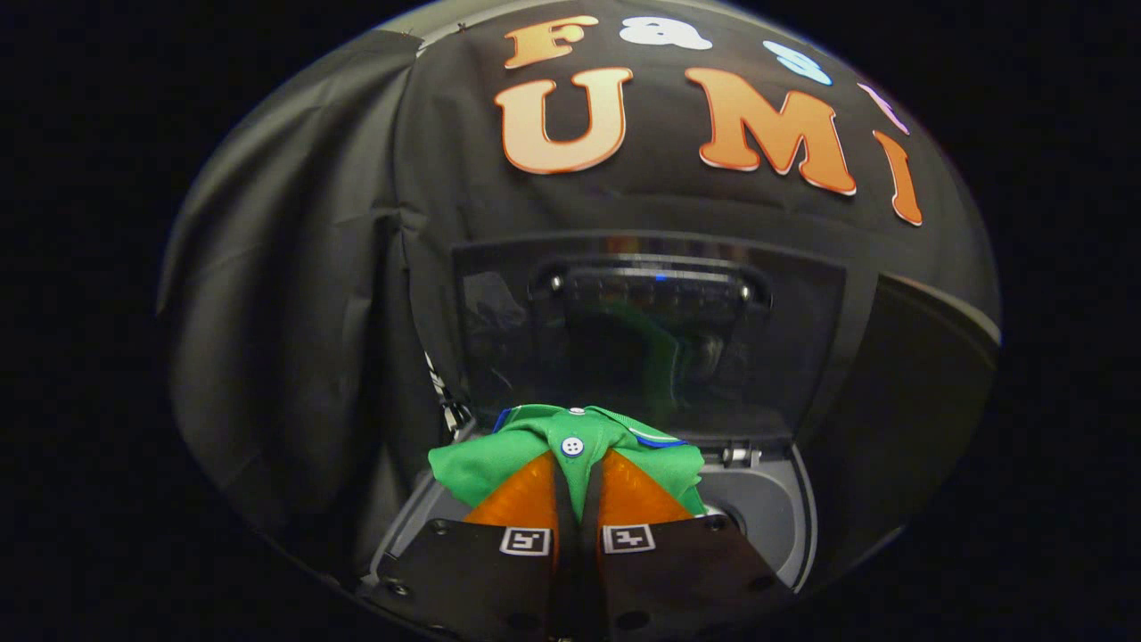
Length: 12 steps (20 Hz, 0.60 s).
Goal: Put the clothes into the washing machine and then close the washing machine lid.
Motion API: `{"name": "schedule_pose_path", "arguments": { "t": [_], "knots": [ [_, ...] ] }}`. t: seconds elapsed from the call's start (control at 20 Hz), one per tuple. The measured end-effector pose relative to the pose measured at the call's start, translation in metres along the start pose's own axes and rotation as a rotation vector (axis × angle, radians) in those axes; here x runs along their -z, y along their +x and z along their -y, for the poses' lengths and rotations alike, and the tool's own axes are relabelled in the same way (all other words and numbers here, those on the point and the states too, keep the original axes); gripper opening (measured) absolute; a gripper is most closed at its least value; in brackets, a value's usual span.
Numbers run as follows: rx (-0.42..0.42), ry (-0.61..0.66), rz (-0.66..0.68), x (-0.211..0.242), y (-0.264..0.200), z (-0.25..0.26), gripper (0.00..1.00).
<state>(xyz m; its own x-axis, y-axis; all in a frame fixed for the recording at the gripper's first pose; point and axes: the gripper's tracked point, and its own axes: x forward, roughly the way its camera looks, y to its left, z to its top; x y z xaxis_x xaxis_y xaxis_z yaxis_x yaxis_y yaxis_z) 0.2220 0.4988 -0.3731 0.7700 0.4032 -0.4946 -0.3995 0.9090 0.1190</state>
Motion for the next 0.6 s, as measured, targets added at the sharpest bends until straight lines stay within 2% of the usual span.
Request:
{"name": "schedule_pose_path", "arguments": {
  "t": [0.25, 0.5, 0.6],
  "knots": [
    [0.037, 0.021, -0.118, 0.06, 0.024, 0.011, 0.08],
    [0.107, 0.16, -0.236, 0.099, 0.04, 0.028, 0.08],
    [0.112, 0.217, -0.285, 0.114, 0.047, 0.033, 0.08]
  ]
}}
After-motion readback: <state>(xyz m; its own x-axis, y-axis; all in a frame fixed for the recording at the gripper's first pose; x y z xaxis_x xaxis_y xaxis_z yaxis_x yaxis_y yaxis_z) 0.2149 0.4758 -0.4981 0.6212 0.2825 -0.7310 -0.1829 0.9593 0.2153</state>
